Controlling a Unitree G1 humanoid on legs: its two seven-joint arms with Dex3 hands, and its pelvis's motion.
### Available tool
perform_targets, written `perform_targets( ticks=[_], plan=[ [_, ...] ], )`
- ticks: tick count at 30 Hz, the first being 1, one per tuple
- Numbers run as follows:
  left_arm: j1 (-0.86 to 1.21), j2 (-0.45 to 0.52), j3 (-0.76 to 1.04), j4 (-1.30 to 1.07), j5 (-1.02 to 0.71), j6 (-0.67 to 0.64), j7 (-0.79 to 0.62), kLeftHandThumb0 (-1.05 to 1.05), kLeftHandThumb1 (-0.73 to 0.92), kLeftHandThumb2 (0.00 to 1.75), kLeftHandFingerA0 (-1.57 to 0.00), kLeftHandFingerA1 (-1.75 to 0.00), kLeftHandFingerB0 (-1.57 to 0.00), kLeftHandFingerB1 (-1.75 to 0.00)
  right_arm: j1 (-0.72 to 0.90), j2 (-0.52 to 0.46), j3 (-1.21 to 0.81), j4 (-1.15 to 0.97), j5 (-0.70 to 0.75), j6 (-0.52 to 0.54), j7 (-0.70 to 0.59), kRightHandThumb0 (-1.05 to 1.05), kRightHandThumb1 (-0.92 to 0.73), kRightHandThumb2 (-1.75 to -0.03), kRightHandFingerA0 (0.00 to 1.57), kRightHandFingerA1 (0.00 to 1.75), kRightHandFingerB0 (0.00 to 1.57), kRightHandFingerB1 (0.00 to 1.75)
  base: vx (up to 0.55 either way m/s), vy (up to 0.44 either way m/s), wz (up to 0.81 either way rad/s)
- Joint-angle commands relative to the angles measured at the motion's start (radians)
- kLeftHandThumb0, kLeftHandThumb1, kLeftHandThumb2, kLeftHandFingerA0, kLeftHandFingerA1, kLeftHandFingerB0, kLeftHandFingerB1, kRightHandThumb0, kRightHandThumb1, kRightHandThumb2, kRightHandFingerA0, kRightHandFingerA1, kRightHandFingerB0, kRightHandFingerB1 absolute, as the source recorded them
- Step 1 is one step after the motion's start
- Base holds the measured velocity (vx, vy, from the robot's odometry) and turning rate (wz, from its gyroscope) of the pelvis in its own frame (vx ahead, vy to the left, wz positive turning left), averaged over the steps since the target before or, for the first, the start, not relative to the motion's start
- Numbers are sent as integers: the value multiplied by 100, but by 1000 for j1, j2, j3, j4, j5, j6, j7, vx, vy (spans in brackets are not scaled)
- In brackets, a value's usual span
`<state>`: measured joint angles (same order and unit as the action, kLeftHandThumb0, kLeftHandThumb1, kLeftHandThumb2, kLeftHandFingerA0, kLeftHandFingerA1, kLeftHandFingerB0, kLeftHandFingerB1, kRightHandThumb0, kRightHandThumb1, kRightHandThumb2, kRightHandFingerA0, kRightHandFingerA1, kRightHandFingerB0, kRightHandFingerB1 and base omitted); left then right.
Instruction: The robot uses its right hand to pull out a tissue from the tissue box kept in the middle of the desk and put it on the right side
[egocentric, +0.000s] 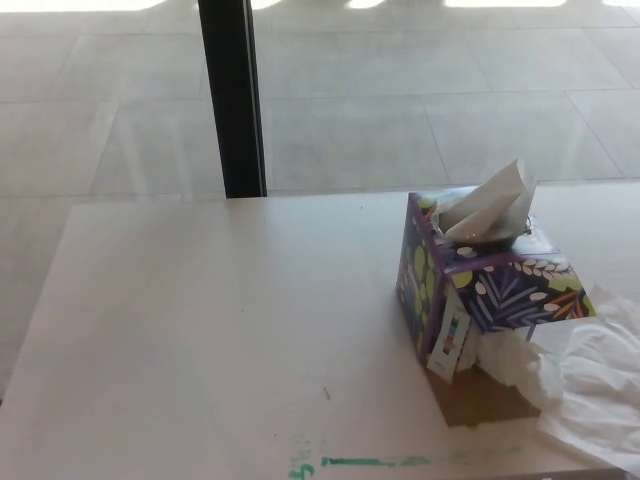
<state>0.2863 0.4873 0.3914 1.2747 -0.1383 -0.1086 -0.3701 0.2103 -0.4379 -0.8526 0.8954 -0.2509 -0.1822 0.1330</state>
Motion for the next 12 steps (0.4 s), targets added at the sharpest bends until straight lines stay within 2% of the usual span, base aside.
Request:
perform_targets(
  ticks=[1, 2, 6, 7, 10, 11, 12],
  plan=[
    [7, 22, 0, 8, -1, -15, 16, -83, 91, 68, -63, -49, -50, -43, -29, 127, -121, 23, 351, 150, 103, -66, -34, -86, 102, 93, 70, 79, 0, 0, 0],
    [3, 21, 1, 10, -2, -11, 19, -83, 92, 68, -62, -48, -50, -42, -26, 131, -114, 10, 346, 151, 104, -68, -48, -55, 104, 85, 74, 77, 0, 0, 0],
    [0, 22, -5, 7, 3, -11, 18, -83, 92, 69, -60, -47, -48, -42, -24, 135, -99, 0, 339, 148, 99, -67, -49, -55, 101, 85, 79, 79, 0, 0, 0],
    [-2, 22, -5, 10, 3, -10, 20, -84, 92, 69, -60, -45, -48, -41, -22, 137, -95, -8, 338, 156, 94, -66, -49, -56, 102, 85, 73, 80, 0, 0, 0],
    [-10, 20, 1, 14, -3, 5, 21, -85, 91, 67, -60, -48, -50, -42, -21, 124, -79, 15, 332, 132, 100, -70, -48, -55, 105, 82, 82, 76, 0, 0, 0],
    [-8, 21, -6, 14, 5, -2, 23, -85, 92, 68, -60, -47, -49, -41, -17, 125, -79, 3, 344, 142, 110, -69, -49, -55, 114, 82, 87, 76, 0, 0, 0],
    [-8, 22, -7, 12, 6, -3, 21, -85, 92, 69, -59, -47, -48, -41, -19, 122, -76, 11, 342, 140, 106, -69, -48, -54, 114, 81, 87, 76, 0, 0, 0]
  ],
)
